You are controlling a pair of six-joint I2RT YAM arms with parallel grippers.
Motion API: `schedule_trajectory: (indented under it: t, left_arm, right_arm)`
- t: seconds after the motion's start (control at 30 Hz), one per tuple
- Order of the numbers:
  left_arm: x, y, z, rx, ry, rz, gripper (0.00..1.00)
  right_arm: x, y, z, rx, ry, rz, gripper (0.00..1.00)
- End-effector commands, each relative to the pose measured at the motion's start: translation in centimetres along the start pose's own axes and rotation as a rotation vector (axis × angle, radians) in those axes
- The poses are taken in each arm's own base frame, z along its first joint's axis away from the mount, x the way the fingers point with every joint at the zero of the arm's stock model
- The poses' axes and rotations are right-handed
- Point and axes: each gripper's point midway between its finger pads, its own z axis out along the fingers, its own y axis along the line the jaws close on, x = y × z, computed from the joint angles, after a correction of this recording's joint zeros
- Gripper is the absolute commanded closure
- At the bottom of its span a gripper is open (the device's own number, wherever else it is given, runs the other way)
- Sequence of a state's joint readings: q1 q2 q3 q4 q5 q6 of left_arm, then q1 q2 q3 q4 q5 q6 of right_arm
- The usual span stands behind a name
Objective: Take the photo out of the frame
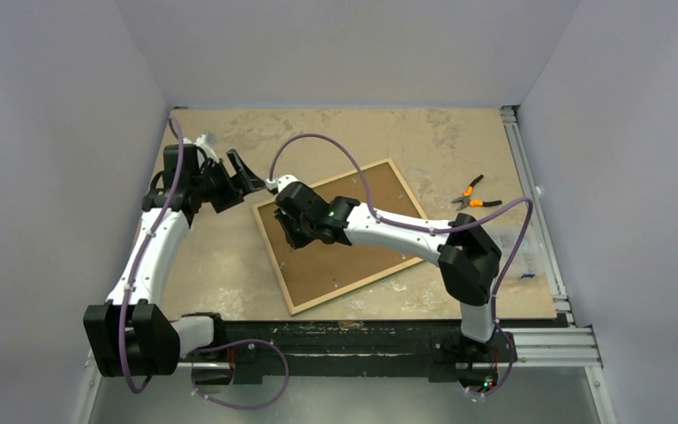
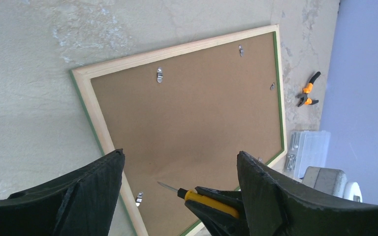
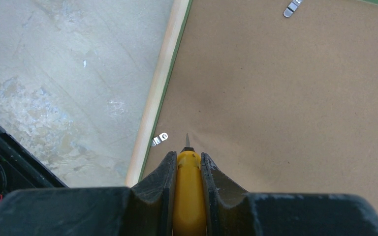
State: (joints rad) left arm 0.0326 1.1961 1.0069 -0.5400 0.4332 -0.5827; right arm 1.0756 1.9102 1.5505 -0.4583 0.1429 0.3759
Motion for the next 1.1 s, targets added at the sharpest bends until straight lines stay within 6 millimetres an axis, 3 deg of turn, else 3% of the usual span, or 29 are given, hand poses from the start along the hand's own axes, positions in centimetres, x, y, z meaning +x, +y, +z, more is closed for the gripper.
schedule_trajectory:
  t: [0.0,0.17,0.47,1.07]
  left_arm:
    - [-0.3,-1.2,0.7,0.089,0.017,-0.005,0.20]
    - [0.1,-1.3,1.8,0.142,0.057,-0.064,0.20]
    - [-0.2,-0.4,2.1,0.138,0.062,-0.117,0.21]
    - [-0.4,0.3,2.4,0.151,0.062,-0.167,0.22]
  right_arm:
    - [-1.9,0.3,-1.3,0.009,-0.056,0.009,1.00]
    - [-1.6,0.3,-1.2,0.006,-0.047,0.010,1.00]
    - [-1.7,2.8,-0.3,-0.078,-0.040,-0.036,1.00]
    - [-0.5,4.5,0.9,-0.094,-0.005,-0.066,1.00]
